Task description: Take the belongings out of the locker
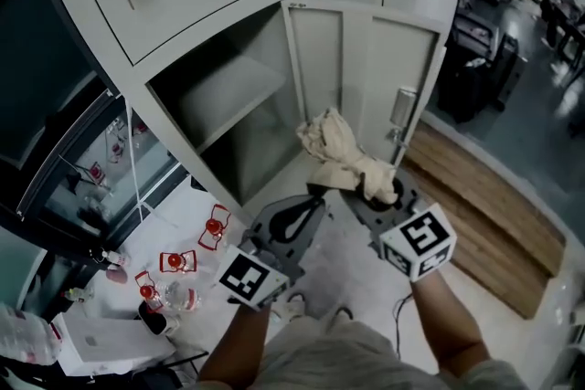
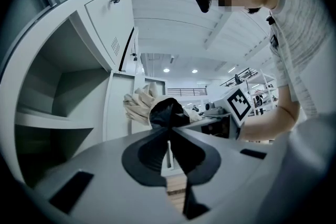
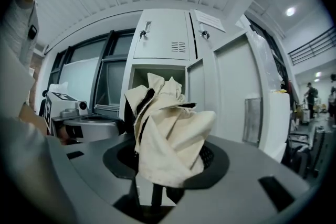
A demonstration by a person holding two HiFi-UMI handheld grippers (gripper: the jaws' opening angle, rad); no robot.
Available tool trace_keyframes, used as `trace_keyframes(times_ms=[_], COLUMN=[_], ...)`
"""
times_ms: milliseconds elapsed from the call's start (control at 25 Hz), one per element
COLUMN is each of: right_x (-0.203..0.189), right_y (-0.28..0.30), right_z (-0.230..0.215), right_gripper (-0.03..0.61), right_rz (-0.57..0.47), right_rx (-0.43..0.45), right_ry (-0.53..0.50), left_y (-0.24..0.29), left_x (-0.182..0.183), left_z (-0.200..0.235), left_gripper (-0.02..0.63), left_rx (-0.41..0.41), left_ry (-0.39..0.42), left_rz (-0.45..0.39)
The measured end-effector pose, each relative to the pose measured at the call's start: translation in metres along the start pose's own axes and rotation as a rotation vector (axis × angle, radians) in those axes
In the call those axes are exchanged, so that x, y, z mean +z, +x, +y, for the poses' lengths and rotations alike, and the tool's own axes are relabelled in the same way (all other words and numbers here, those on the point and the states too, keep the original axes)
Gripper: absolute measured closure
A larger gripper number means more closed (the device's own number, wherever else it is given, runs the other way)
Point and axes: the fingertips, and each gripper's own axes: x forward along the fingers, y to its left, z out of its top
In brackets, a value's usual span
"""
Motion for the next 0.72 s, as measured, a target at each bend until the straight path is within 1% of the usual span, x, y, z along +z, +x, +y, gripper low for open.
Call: trace_keyframes(times_ms=[360,720], right_x=[-0.022,-0.038], right_y=[-0.051,-0.095], right_z=[-0.011,-0.015], right_gripper=[0.377,0.377], right_rz=[-0.018,-0.002], right_rx=[-0.063,-0.121], right_ry=[0.056,0.117], left_y=[0.012,0.022], left_x=[-0.004,-0.004], left_z=[-0.029,-0.047], left_gripper=[0.611,0.611], left_rx=[-0.046,-0.074], left_ry=[-0.008,-0.009], left_rz=[0.001,-0.002])
